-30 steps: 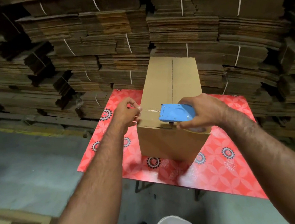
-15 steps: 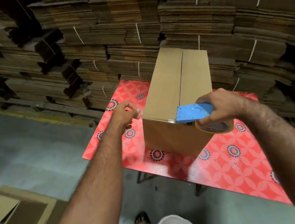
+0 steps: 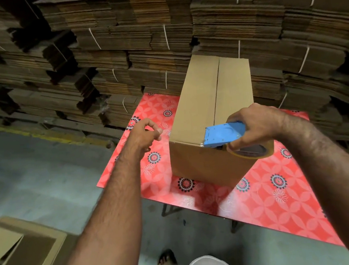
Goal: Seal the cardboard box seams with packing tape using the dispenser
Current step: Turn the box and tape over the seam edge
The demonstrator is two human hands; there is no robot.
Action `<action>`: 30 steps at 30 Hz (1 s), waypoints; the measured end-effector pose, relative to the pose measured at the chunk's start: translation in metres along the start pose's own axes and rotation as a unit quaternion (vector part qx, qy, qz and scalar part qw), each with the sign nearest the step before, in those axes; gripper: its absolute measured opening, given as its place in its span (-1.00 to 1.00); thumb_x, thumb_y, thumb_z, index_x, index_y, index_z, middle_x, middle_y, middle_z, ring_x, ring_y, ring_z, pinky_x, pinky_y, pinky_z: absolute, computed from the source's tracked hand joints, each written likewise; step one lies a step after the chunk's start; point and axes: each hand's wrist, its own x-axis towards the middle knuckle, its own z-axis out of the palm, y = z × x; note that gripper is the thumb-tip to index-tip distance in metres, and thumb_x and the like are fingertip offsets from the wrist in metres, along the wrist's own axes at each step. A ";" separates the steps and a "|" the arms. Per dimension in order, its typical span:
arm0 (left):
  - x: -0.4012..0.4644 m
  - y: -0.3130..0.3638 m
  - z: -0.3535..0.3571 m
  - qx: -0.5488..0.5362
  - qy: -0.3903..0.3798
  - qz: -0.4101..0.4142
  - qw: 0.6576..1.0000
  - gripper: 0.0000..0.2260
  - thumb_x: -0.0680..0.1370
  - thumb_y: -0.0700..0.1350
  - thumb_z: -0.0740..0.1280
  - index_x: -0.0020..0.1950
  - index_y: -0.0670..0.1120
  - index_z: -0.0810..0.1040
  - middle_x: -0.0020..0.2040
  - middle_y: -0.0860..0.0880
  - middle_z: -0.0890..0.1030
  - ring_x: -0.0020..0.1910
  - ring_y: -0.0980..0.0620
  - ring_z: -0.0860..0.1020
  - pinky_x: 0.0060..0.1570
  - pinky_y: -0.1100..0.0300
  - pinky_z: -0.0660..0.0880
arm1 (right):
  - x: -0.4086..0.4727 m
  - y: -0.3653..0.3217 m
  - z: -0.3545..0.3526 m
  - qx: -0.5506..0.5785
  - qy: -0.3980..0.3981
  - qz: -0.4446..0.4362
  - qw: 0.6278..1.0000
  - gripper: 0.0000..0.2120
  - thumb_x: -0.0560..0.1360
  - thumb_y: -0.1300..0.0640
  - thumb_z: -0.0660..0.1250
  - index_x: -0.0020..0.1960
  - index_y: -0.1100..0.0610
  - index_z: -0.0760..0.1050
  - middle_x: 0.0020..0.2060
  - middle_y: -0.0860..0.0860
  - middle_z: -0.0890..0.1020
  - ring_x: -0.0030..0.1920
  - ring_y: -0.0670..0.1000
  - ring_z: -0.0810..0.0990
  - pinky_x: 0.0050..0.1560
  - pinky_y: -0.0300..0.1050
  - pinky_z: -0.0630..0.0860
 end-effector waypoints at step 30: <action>-0.009 -0.006 0.020 -0.107 -0.114 0.158 0.975 -0.88 0.48 -0.36 0.46 -0.09 -0.25 0.54 -0.20 -0.18 0.60 -0.28 -0.08 0.64 -0.20 0.04 0.65 | 0.010 -0.013 -0.002 -0.063 -0.058 0.054 0.995 -0.47 0.22 -0.46 0.42 0.01 -0.13 0.51 -0.25 -0.20 0.53 -0.25 -0.22 0.46 -0.40 -0.21 0.30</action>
